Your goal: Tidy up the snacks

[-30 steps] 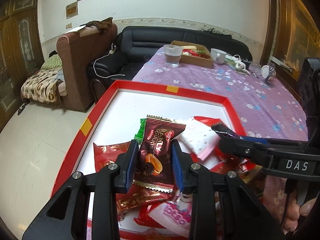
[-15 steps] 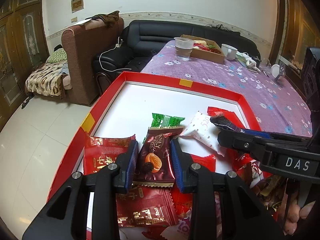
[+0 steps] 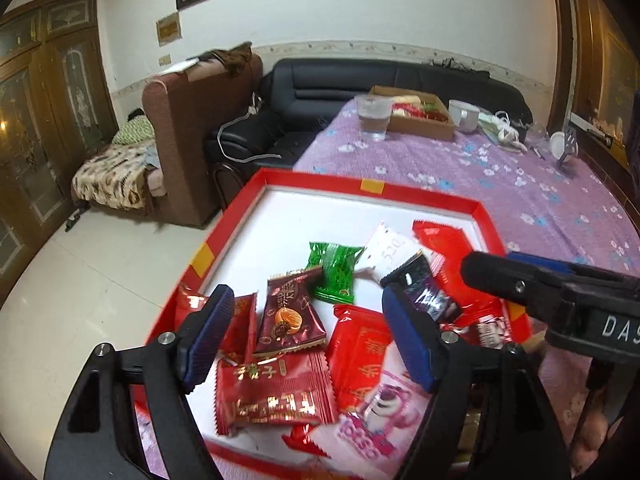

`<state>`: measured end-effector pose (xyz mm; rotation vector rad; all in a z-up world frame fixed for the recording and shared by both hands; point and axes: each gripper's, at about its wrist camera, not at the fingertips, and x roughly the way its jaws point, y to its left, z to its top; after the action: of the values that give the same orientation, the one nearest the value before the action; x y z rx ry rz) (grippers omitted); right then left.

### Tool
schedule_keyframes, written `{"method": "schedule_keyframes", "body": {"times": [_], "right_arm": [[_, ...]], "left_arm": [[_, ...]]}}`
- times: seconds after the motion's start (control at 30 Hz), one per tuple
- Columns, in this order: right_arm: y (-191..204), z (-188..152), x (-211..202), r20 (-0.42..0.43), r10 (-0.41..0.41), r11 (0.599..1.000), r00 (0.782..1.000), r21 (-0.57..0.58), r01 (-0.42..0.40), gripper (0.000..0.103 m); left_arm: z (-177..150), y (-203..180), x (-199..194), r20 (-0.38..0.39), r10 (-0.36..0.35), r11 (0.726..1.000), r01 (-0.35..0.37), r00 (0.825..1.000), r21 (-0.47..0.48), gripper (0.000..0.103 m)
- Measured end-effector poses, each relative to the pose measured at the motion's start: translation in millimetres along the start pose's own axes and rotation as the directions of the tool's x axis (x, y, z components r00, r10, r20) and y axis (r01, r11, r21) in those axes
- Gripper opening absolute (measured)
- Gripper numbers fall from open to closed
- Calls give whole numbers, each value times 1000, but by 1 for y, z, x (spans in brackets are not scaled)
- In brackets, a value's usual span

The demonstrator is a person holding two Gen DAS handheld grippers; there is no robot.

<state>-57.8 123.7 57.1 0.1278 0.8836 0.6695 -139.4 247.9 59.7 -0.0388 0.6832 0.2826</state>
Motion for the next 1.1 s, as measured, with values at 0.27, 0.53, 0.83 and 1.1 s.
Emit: {"method": "schedule_keyframes", "body": {"times": [0.27,0.53,0.83,1.1], "right_arm": [[1,-14,-47,56,27,999,998,17,-28,68],[18,-36,-119,206,49,997,977,-66,-36,71],[36,-66,-184,358,76,992,930,-118,-36,85],[45,-104,-219,402,52,993,914,-114,-6,86]], "left_arm": [[4,-15,-59,130,67,997,-73,989,40,83],[-5,-29,-123,279,144,985,-165,949,51,91],[-17,-23,-178,348,219,974,-227,911,-19,103],[-37,-17,-215,352,230,973,-226,908,-53,103]]}}
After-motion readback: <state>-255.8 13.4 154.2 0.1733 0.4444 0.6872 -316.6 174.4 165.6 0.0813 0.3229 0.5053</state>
